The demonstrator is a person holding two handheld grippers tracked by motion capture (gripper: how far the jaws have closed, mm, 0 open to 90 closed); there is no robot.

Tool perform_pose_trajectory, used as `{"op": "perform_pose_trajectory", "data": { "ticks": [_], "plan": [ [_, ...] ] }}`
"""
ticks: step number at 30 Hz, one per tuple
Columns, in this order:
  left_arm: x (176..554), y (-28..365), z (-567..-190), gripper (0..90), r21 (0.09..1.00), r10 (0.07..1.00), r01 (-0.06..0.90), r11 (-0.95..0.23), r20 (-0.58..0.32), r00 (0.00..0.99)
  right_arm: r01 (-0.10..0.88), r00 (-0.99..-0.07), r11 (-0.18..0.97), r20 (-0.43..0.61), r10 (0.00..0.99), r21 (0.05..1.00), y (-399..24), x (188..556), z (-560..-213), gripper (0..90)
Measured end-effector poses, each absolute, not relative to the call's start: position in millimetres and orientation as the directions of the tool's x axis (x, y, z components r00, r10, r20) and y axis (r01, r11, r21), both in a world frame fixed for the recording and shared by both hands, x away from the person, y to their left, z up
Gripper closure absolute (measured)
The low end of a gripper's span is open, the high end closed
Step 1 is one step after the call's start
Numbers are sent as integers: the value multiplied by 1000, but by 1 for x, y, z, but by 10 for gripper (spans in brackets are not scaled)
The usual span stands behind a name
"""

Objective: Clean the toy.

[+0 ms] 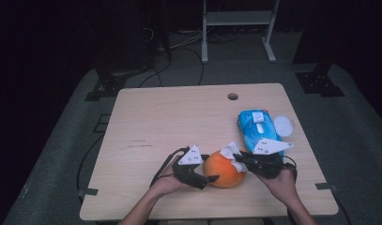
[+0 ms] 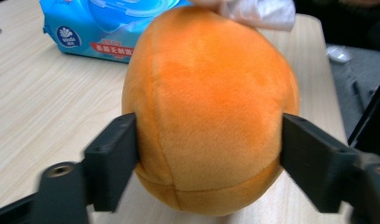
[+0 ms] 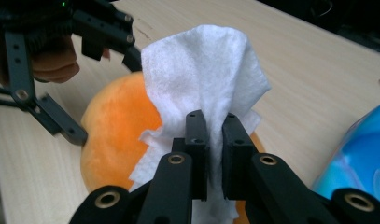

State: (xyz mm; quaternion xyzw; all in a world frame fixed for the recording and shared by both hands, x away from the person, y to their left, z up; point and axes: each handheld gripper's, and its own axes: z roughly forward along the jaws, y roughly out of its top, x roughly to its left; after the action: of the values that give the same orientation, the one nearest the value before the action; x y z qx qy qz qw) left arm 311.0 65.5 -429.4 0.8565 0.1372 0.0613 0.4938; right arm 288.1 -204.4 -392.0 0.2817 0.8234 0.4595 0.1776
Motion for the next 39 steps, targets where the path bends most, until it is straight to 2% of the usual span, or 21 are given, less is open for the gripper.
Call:
{"op": "perform_pose_trajectory", "data": {
  "ticks": [3, 5, 6, 7, 10, 15, 17, 20, 24, 27, 28, 29, 31, 33, 34, 36, 39],
  "plan": [
    [316, 65, -429, 107, 871, 311, 229, -435, -93, 946, 311, -792, 407, -3, 611, 859, -208, 285, -395, 824],
    [315, 63, -431, 121, 865, 296, 238, -441, -110, 949, 306, -801, 418, -6, 598, 855, -205, 283, -395, 824],
    [315, 63, -431, 160, 865, 296, 238, -441, -110, 949, 306, -801, 418, -6, 598, 855, -205, 283, -395, 824],
    [314, 63, -431, 160, 868, 289, 223, -444, -97, 952, 301, -805, 424, -11, 593, 854, -205, 282, -395, 824],
    [307, 62, -425, 292, 866, 285, 156, -475, -17, 958, 273, -804, 453, -57, 592, 849, -198, 274, -389, 824],
    [295, 54, -421, 308, 841, 217, 1, -541, 139, 966, 235, -848, 441, -39, 529, 866, -182, 266, -383, 824],
    [293, 54, -421, 311, 834, 210, -17, -552, 158, 965, 210, -853, 480, -81, 516, 851, -171, 262, -382, 824],
    [296, 56, -423, 312, 839, 216, 1, -544, 139, 966, 225, -841, 469, -72, 536, 854, -176, 268, -381, 825],
    [299, 57, -426, 241, 855, 238, 52, -516, 85, 967, 278, -812, 441, -37, 582, 854, -194, 277, -385, 825],
    [304, 56, -425, 128, 875, 249, 142, -464, -25, 968, 290, -808, 427, -20, 589, 857, -198, 277, -387, 824],
    [306, 56, -426, 124, 875, 259, 178, -450, -63, 964, 291, -814, 424, -11, 581, 858, -198, 276, -387, 825],
    [308, 56, -426, 141, 872, 263, 202, -446, -88, 961, 287, -820, 424, -8, 572, 859, -195, 275, -386, 825],
    [303, 56, -424, 268, 875, 246, 132, -465, -16, 969, 258, -843, 444, -24, 538, 858, -181, 268, -384, 825],
    [301, 55, -423, 285, 875, 242, 118, -469, -1, 970, 250, -855, 444, -19, 518, 861, -175, 265, -384, 824],
    [297, 53, -422, 293, 872, 230, 77, -483, 41, 972, 239, -862, 450, -25, 506, 861, -169, 263, -384, 825],
    [294, 52, -421, 329, 868, 228, 46, -494, 78, 971, 218, -848, 489, -85, 523, 845, -155, 260, -383, 829],
    [295, 53, -422, 337, 870, 228, 50, -490, 73, 971, 234, -832, 479, -81, 549, 846, -161, 265, -381, 829]
  ]
}}
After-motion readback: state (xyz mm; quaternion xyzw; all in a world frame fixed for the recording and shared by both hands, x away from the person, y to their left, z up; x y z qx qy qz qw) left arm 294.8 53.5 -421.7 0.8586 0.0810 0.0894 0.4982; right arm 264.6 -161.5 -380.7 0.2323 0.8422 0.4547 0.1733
